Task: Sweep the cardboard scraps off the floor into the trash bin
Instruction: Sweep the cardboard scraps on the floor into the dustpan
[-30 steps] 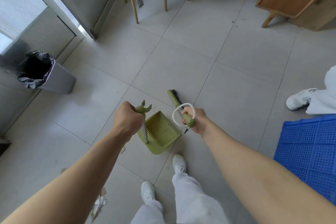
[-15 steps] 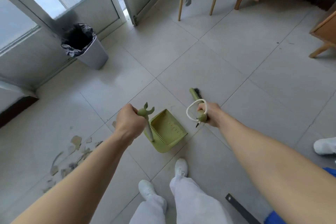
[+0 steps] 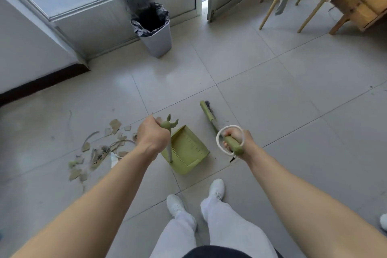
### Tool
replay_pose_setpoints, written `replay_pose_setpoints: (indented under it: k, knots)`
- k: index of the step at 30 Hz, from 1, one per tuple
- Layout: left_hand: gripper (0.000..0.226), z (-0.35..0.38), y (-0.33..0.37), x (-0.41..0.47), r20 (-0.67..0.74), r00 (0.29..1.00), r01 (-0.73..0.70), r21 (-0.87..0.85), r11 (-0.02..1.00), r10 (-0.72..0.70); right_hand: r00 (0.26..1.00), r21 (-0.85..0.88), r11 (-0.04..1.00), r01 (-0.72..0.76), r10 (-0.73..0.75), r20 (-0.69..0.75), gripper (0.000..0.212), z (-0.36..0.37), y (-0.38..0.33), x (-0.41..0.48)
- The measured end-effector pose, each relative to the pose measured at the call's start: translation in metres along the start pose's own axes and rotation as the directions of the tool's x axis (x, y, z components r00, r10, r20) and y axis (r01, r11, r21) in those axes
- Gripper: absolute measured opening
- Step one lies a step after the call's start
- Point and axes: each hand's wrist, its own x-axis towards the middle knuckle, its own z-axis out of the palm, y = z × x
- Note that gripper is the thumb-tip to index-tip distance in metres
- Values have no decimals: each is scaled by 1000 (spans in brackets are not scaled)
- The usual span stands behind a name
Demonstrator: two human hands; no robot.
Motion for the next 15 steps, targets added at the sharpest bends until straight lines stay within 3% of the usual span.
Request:
replay_pose_setpoints:
  k: [6, 10, 15]
  knots:
    - [25, -39, -55, 5, -6, 1000, 16, -23, 1000, -16, 995, -64, 996, 63, -67, -67, 19, 29, -2, -5]
    - [24, -62, -91, 9, -13, 999, 52, -35, 998, -53, 999, -46, 999, 21, -22, -33, 29, 73, 19, -14]
    - [25, -83, -129, 20, -35, 994, 105, -54, 993, -107, 994, -218, 975, -43, 63, 87, 13, 166, 72, -39]
